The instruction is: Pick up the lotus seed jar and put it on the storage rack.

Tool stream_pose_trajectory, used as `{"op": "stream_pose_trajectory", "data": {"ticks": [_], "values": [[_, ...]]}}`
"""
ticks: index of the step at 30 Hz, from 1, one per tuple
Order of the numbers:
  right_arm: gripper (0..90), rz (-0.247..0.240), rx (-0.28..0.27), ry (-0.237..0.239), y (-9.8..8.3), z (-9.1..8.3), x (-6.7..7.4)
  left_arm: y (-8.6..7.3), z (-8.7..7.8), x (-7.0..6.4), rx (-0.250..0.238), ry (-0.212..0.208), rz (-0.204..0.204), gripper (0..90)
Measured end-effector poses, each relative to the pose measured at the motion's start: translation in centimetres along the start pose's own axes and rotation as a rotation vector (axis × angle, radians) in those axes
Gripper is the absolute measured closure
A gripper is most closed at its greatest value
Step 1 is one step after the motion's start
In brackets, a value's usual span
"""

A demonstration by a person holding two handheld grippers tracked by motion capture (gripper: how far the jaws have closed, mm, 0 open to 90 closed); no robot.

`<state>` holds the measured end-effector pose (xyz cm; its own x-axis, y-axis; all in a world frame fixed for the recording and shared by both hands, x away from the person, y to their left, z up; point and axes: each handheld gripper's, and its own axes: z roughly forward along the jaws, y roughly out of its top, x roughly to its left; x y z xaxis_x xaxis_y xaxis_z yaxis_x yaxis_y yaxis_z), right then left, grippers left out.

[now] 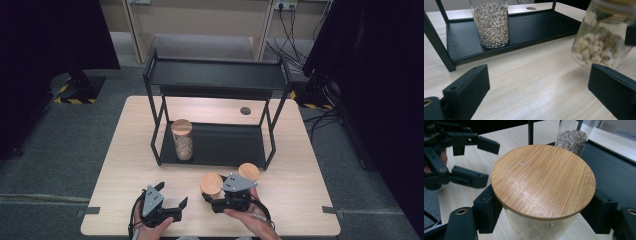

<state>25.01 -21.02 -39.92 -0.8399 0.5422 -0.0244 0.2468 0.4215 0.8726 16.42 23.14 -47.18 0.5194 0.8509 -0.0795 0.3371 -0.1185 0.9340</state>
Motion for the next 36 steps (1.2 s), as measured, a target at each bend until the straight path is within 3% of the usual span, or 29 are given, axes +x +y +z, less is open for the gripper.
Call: {"op": "stream_pose_trajectory", "data": {"ticks": [12,27,36], "values": [[25.4,-0.012,0.004,0.01,2.9,-0.3,-1.8,0.0,0.0,0.0,-0.002,0.0,-0.003,3.5],[25.4,0.044,0.016,0.016,5.6,0.0,-4.6,0.0,-0.1,0.1,-0.004,-0.001,-0.004,3.5],[25.4,0.064,0.014,-0.007,7.1,0.3,-6.0,0.0,0.0,0.1,-0.004,0.0,-0.004,3.7]]}}
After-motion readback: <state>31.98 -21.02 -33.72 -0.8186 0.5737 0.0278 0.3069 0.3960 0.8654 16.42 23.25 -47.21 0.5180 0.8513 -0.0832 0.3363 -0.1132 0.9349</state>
